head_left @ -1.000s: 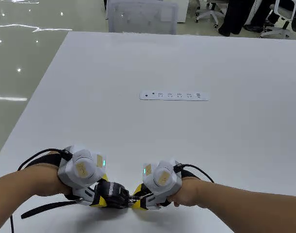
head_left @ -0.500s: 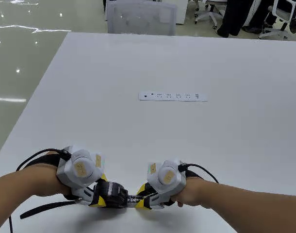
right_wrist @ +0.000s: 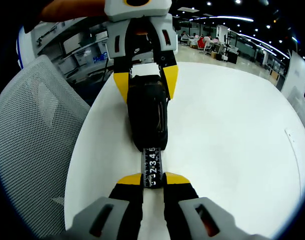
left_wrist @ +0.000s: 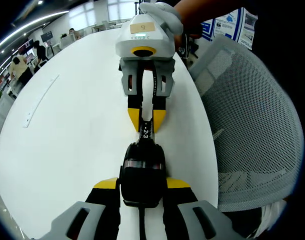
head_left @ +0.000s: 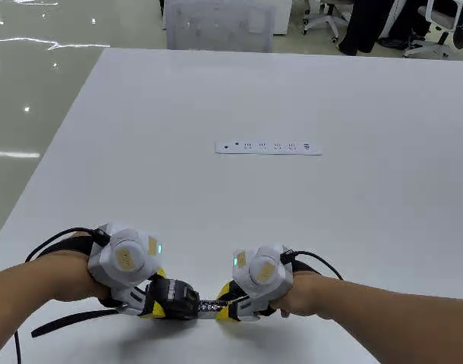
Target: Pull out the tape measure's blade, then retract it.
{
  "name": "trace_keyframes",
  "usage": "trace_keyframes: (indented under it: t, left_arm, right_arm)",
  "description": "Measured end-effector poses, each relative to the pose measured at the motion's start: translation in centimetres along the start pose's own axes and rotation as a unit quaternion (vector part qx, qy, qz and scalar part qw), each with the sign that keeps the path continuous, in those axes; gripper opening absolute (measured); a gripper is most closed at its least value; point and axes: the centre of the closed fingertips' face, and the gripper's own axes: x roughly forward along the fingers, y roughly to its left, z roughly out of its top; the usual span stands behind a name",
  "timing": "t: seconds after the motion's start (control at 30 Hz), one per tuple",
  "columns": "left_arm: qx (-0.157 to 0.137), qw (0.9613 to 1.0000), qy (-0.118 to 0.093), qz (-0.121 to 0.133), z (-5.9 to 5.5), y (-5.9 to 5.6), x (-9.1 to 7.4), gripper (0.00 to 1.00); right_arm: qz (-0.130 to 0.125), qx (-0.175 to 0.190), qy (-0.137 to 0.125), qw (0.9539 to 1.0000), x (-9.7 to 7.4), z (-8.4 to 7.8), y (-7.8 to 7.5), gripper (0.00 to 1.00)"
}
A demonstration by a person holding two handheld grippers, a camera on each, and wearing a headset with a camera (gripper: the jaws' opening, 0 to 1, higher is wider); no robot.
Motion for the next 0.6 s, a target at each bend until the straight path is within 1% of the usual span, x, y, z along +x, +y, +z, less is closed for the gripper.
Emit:
trace_keyframes:
  t: [0.6]
  left_arm:
    - [-0.005,1.0,-0.001,0.004,0.0,-0.1,0.0,0.29]
  right_arm:
    - [-0.006,0.005,0.006,1.0,-1.1,-1.3,-0.1,0.13]
